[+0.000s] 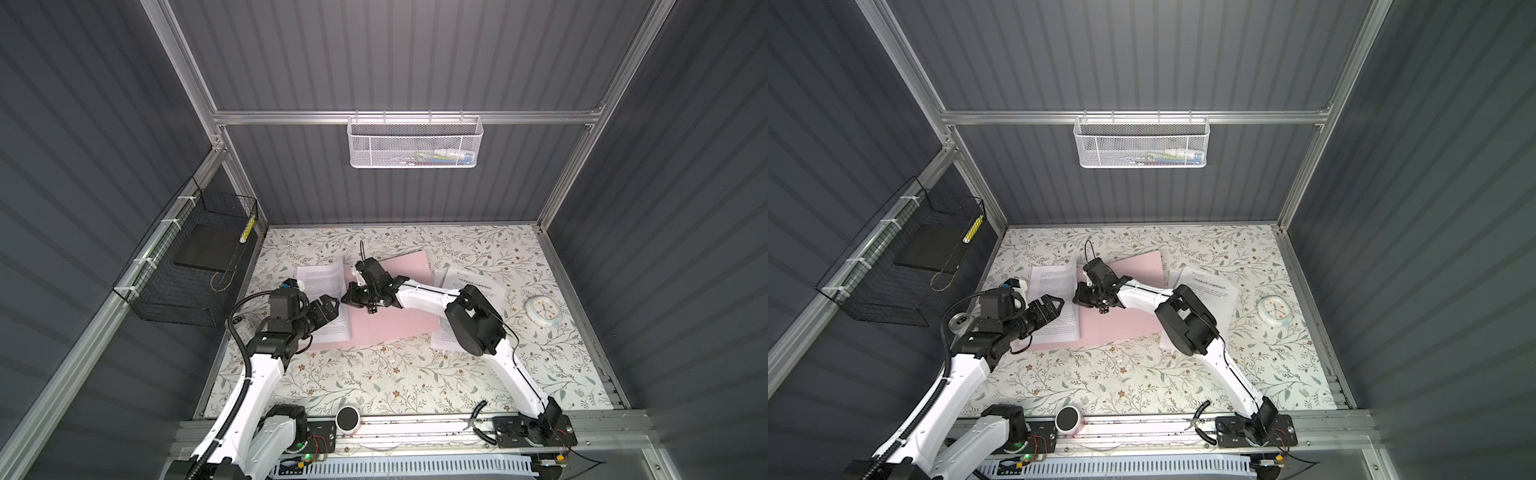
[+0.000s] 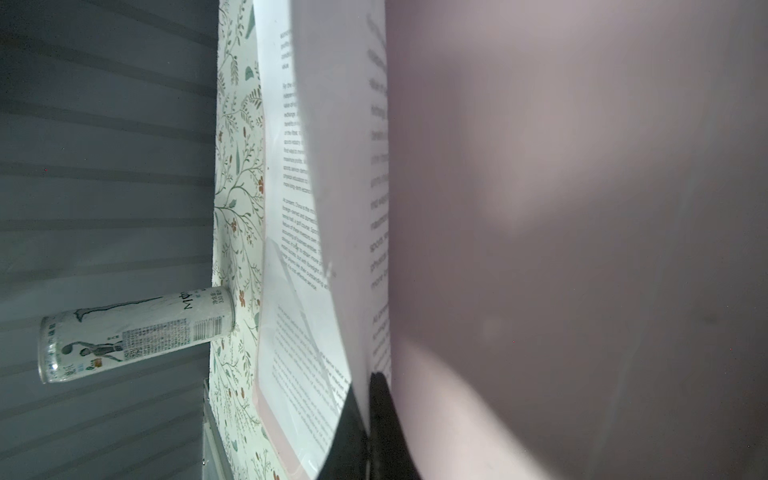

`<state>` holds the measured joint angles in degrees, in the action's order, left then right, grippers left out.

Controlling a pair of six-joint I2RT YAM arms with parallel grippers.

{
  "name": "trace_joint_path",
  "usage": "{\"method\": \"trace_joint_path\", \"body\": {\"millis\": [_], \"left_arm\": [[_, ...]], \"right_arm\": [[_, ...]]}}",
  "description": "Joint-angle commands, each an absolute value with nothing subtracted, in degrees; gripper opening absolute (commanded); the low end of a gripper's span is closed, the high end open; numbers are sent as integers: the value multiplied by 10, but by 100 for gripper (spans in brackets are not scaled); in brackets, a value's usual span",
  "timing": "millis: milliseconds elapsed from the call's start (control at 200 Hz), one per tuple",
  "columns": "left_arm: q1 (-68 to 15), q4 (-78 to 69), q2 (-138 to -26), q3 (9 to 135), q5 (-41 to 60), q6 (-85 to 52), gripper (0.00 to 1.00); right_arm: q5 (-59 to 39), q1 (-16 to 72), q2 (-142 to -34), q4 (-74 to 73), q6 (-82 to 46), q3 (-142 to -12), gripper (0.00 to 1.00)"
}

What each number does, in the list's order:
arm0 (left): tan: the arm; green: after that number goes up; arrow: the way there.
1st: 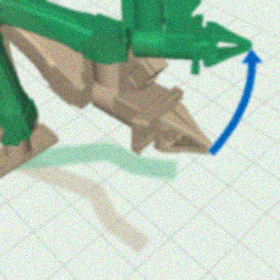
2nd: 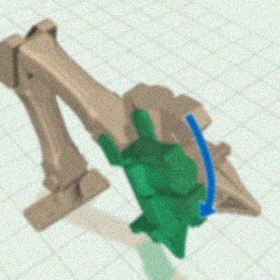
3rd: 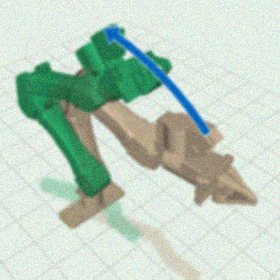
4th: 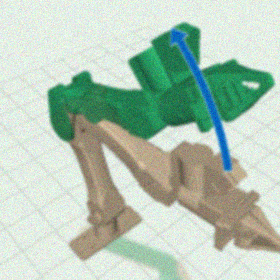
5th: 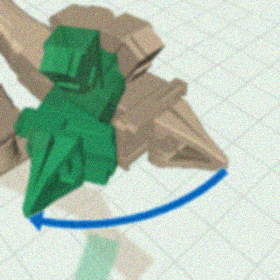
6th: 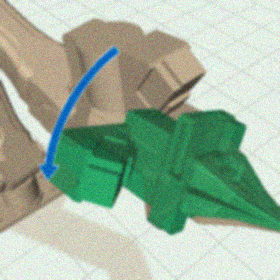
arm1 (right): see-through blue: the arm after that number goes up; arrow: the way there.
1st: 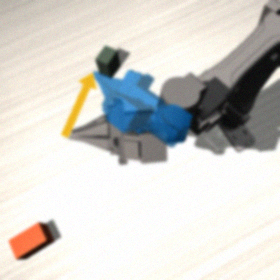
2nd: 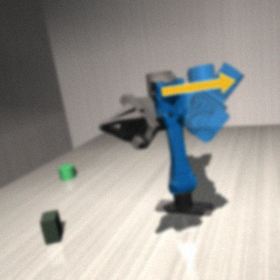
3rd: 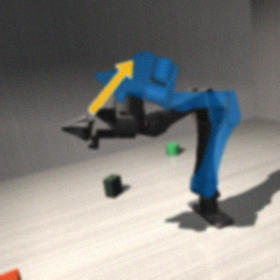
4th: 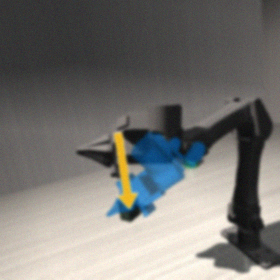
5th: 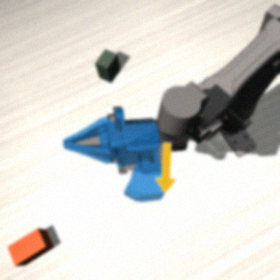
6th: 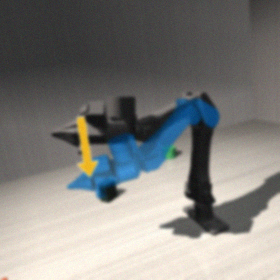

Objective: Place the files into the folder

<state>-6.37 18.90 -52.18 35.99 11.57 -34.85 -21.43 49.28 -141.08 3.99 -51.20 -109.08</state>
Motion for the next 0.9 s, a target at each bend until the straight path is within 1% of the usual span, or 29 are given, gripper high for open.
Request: {"method": "trace_joint_path", "body": {"millis": [0, 305, 330, 550, 711, 746, 896], "left_arm": [[-61, 193, -517, 357, 111, -334, 90], [-61, 191, -517, 355, 109, -336, 89], [-61, 193, -516, 354, 108, -335, 90], [-61, 194, -514, 354, 105, -335, 90], [-61, 193, -515, 350, 103, -334, 90], [-61, 194, -514, 350, 103, -334, 89], [-61, 197, -511, 346, 97, -330, 89]], "right_arm": [[-176, 498, -1409, 78, -497, -1090, 0], [-187, 505, -1434, 91, -490, -1117, 0], [-208, 506, -1435, 91, -490, -1118, 0], [-214, 510, -1445, 99, -488, -1131, 0], [-199, 510, -1440, 120, -469, -1139, 0], [-174, 510, -1438, 120, -466, -1139, 0], [-170, 511, -1441, 126, -461, -1152, 0]]}}
